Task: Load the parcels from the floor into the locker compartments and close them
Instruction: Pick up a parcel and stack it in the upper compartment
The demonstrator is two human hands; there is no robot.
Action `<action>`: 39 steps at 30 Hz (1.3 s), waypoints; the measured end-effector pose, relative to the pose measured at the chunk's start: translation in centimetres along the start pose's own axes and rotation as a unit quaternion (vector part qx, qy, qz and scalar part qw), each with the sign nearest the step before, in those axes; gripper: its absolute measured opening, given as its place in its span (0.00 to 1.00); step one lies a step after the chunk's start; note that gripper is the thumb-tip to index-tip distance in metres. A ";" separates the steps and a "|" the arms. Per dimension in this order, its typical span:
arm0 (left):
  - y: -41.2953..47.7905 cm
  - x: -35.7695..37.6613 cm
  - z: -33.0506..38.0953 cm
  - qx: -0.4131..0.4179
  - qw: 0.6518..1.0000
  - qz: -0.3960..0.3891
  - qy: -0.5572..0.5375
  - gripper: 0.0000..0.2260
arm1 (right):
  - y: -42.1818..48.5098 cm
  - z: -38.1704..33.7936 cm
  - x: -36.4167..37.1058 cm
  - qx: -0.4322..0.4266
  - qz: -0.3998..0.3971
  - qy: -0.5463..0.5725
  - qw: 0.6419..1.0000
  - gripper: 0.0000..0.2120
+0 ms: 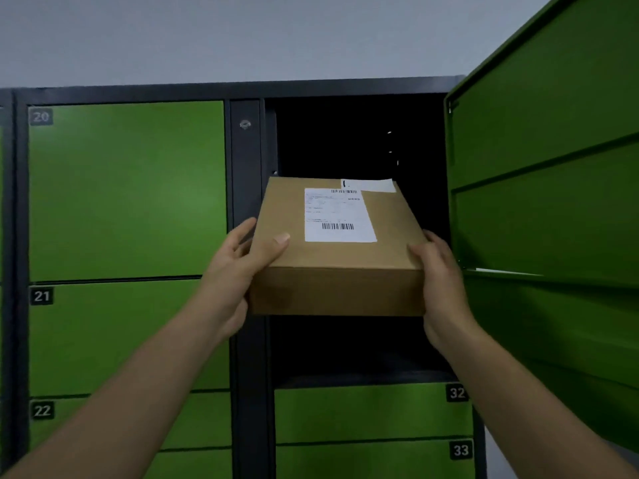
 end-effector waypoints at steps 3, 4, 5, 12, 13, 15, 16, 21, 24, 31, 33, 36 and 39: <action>2.4 1.9 0.7 0.039 0.998 -0.045 0.024 0.40 | 3.4 -1.2 -0.5 -0.023 0.051 0.000 0.998 0.17; 3.1 2.5 0.7 0.053 0.997 -0.054 0.028 0.36 | 4.1 -1.4 -0.8 -0.025 0.056 0.003 0.998 0.17; 3.7 3.1 0.6 0.063 0.996 -0.059 0.033 0.31 | 4.7 -1.4 -1.2 -0.027 0.064 0.010 0.998 0.16; 7.5 4.3 -2.2 0.083 0.980 0.057 0.169 0.15 | 7.2 0.5 -2.0 0.008 0.055 -0.042 0.998 0.11; 8.0 3.9 -2.8 0.103 0.968 0.082 0.213 0.19 | 7.6 0.8 -1.5 0.028 0.038 -0.059 0.997 0.12; 8.9 3.0 -3.8 0.130 0.947 0.127 0.264 0.23 | 8.1 1.1 -0.8 0.046 0.000 -0.098 0.994 0.16; 9.1 2.7 -4.0 0.146 0.938 0.141 0.281 0.24 | 8.2 1.2 -0.6 0.042 -0.023 -0.118 0.992 0.20; 9.3 2.5 -4.4 0.312 0.860 0.093 0.393 0.16 | 8.7 2.9 -0.7 -0.036 -0.078 -0.164 0.983 0.34; 8.5 4.8 -5.1 0.415 0.735 0.053 0.534 0.15 | 9.2 3.6 -0.7 -0.113 -0.005 -0.194 0.974 0.30; 9.3 8.3 -8.6 0.359 0.648 0.040 0.671 0.30 | 10.8 4.5 0.9 -0.204 0.043 -0.224 0.952 0.24; 9.8 8.2 -8.8 0.362 0.639 0.053 0.676 0.31 | 10.7 4.5 1.4 -0.241 0.058 -0.258 0.934 0.25; 10.7 8.0 -9.1 0.369 0.627 0.064 0.683 0.32 | 9.7 4.6 2.0 -0.326 0.085 -0.348 0.875 0.21; 12.2 7.4 -9.7 0.351 0.615 0.069 0.703 0.32 | 9.1 5.5 2.8 -0.402 0.061 -0.477 0.779 0.14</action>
Point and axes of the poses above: each hand's wrist, its own y-axis towards the middle knuckle, its own x-axis out of the palm, z = x × y, the point moved 3 cm from there along y, towards the middle knuckle, and after that the axes turned 4 degrees about -z, right-handed, at the moved point
